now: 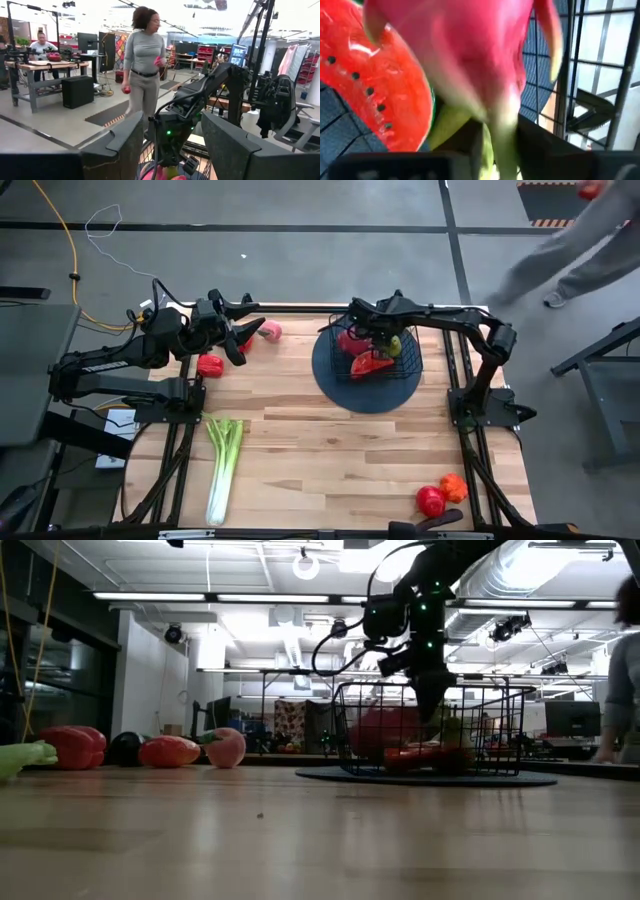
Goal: Build produce basket
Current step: Put the dragon fruit into the black wire basket, then put the celery into the black wire basket
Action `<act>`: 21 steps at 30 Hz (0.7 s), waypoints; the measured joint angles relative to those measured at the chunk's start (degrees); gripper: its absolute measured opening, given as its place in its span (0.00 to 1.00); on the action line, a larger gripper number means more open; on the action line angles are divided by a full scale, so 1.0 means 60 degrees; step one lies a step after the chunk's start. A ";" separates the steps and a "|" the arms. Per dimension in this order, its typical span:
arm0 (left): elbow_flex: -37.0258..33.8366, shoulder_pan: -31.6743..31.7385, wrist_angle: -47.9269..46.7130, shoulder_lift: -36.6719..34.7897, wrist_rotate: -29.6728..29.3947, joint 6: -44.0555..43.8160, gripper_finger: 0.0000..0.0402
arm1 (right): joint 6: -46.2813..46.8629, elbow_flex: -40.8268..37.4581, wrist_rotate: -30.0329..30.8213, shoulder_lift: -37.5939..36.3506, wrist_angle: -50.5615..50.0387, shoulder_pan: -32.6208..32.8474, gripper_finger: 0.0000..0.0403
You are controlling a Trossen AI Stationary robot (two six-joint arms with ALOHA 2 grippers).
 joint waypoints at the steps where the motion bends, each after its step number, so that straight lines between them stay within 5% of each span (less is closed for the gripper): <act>1: 0.0000 -0.0002 0.0000 0.0000 0.0000 0.0000 0.46 | 0.0015 0.0089 0.0052 0.0000 -0.0081 0.0000 0.27; 6: 0.0000 -0.0002 -0.0004 0.0000 0.0000 0.0004 0.46 | -0.0078 0.0910 0.0408 -0.0053 -0.0513 0.0000 0.52; 10: 0.0000 -0.0002 -0.0009 0.0000 0.0004 0.0004 0.46 | 0.0117 0.1767 -0.0272 -0.0234 -0.1480 -0.0111 0.65; 15: 0.0000 -0.0002 -0.0164 0.0000 0.0066 -0.0077 0.46 | 0.1484 0.1714 -0.1910 -0.1506 -0.1492 -0.0233 0.69; 21: 0.0000 0.0001 -0.0285 0.0000 0.0804 -0.0426 0.46 | 0.4113 -0.0799 -0.3770 -0.4575 0.1457 0.0410 0.69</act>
